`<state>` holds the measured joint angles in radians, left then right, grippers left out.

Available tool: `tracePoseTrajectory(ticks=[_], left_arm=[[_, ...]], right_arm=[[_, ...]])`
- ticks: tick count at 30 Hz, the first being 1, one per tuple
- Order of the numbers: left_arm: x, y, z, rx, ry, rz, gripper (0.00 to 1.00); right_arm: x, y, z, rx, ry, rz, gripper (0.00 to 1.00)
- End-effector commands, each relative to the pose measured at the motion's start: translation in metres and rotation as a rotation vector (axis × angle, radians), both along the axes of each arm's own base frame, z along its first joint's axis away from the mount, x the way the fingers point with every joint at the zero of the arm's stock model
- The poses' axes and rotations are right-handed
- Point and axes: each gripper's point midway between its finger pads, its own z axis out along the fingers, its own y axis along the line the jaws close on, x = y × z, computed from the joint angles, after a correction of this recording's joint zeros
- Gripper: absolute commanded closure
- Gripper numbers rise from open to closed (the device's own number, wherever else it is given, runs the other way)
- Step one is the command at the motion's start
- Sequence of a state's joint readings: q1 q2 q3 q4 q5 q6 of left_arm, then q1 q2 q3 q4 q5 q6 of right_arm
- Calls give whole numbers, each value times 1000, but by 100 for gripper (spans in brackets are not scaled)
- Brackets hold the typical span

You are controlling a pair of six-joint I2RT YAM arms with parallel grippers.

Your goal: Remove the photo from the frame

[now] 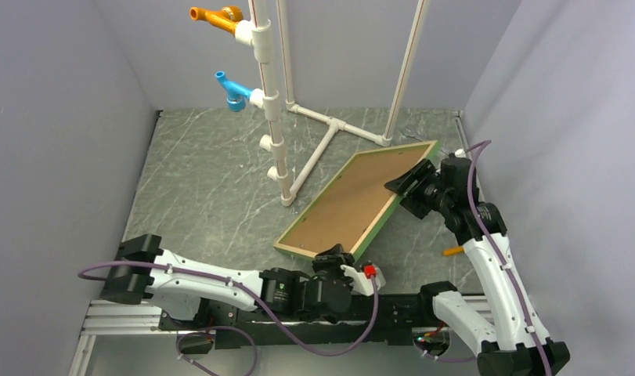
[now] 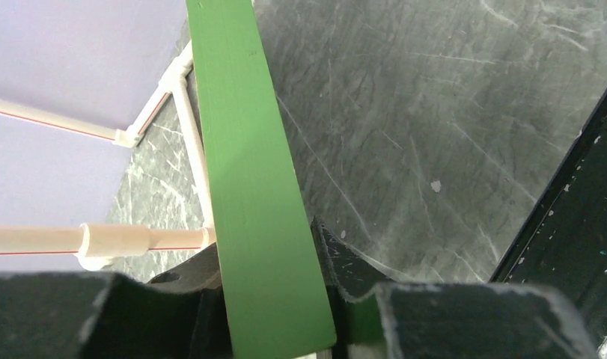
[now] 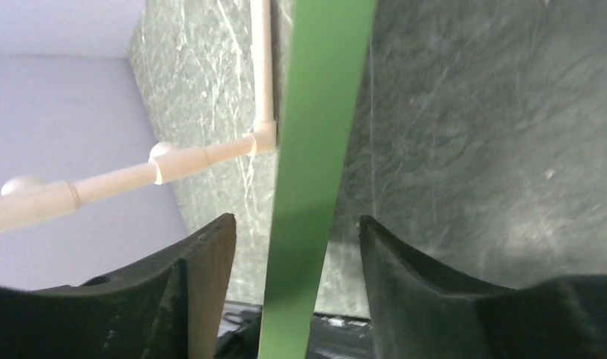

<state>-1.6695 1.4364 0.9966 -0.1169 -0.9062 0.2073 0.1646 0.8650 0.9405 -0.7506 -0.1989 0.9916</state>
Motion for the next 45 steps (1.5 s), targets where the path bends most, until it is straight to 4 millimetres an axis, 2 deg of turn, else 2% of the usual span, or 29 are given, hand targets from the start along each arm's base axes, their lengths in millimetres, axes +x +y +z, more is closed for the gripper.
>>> tracePoseTrajectory(ticks=[1, 3, 7, 11, 22, 28, 36, 45], left_arm=[[-8, -6, 29, -240, 170, -2, 100], [-6, -1, 33, -293, 225, 16, 100], [-4, 11, 41, -386, 328, 5, 100], [-3, 22, 54, -490, 438, -49, 100], [2, 49, 73, -665, 601, -149, 100], [0, 52, 83, -701, 636, -176, 100], [10, 54, 81, -711, 707, -114, 100], [12, 49, 97, -767, 775, -167, 100]], right_arm=[[5, -14, 61, -129, -226, 30, 27], [2, -24, 77, -186, -265, 9, 20], [-5, -50, 109, -309, -343, -60, 18], [-9, -63, 120, -365, -371, -107, 18], [1, -55, 87, -356, -317, -66, 18], [2, -56, 80, -365, -300, -64, 18], [3, -56, 74, -366, -288, -61, 18], [1, -56, 63, -373, -266, -53, 18]])
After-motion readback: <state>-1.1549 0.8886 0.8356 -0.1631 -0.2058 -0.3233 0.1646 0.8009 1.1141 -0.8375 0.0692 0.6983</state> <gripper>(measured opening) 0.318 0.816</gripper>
